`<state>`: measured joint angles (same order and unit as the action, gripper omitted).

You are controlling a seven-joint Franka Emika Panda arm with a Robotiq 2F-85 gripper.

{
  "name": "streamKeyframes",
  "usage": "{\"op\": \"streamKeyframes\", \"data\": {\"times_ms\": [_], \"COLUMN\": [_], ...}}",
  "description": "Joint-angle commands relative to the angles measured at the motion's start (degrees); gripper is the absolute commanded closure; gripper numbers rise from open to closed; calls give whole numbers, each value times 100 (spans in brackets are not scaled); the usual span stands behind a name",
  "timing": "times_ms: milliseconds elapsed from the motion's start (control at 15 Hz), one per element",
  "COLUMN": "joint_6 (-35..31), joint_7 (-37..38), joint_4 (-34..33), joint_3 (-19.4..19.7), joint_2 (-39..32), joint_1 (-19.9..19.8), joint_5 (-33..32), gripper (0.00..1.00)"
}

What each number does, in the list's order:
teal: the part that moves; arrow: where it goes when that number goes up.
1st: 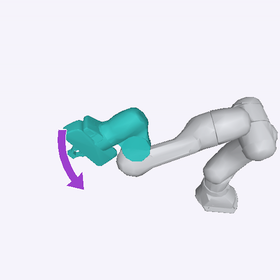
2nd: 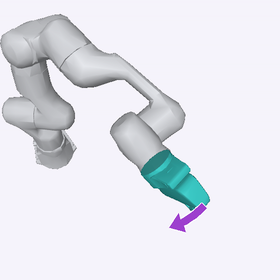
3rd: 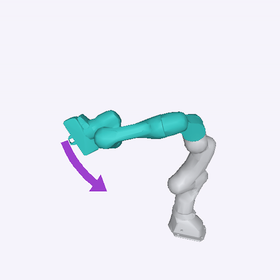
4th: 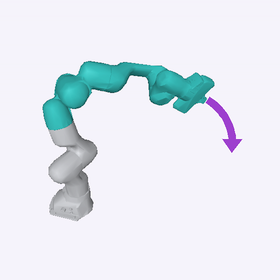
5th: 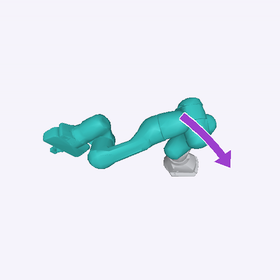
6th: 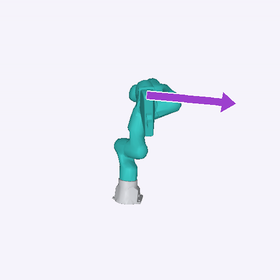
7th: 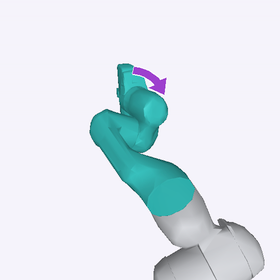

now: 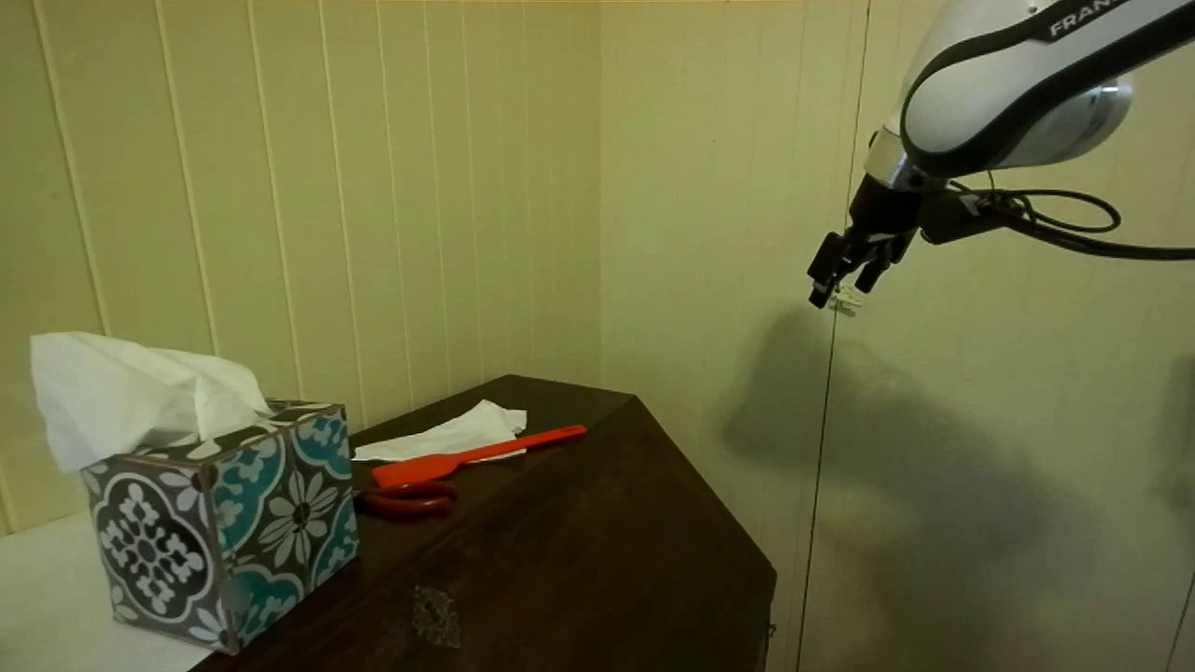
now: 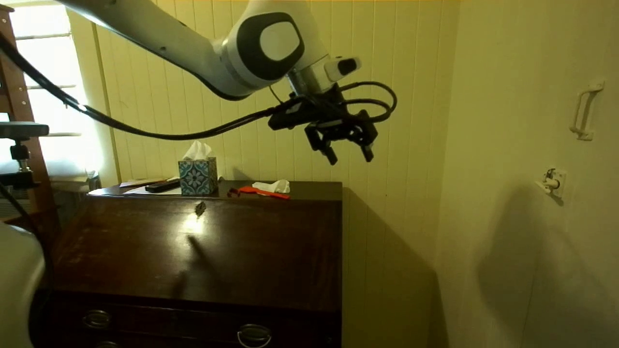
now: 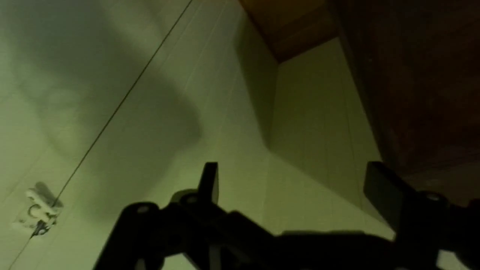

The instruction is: Open the white door.

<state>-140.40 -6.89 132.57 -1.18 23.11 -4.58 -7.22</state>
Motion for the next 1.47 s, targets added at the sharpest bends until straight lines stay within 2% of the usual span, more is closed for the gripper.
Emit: {"op": "streamKeyframes", "data": {"times_ms": [0,200,333,400,800,867,933,1000,1400], "joint_6": [257,435,552,258,272,31,-258,-445,-1635], "joint_7": [-5,-30,17,-30,-45,21,76,176,266], "joint_4": [-1344,-2178,-2597,-1939,-2034,-2126,-2174,-2266,-2472], "joint_3": [224,498,712,640,666,724,774,841,1175], "joint_2": [-1144,-1711,-1978,-1554,-1650,-1785,-1874,-1978,-2615], "joint_1": [-146,-252,-305,-209,-188,-231,-286,-342,-593], "joint_5": [-289,-268,-5,-124,-119,-35,-118,-90,-93], "gripper": [0,0,0,0,0,25,26,32,76]}}
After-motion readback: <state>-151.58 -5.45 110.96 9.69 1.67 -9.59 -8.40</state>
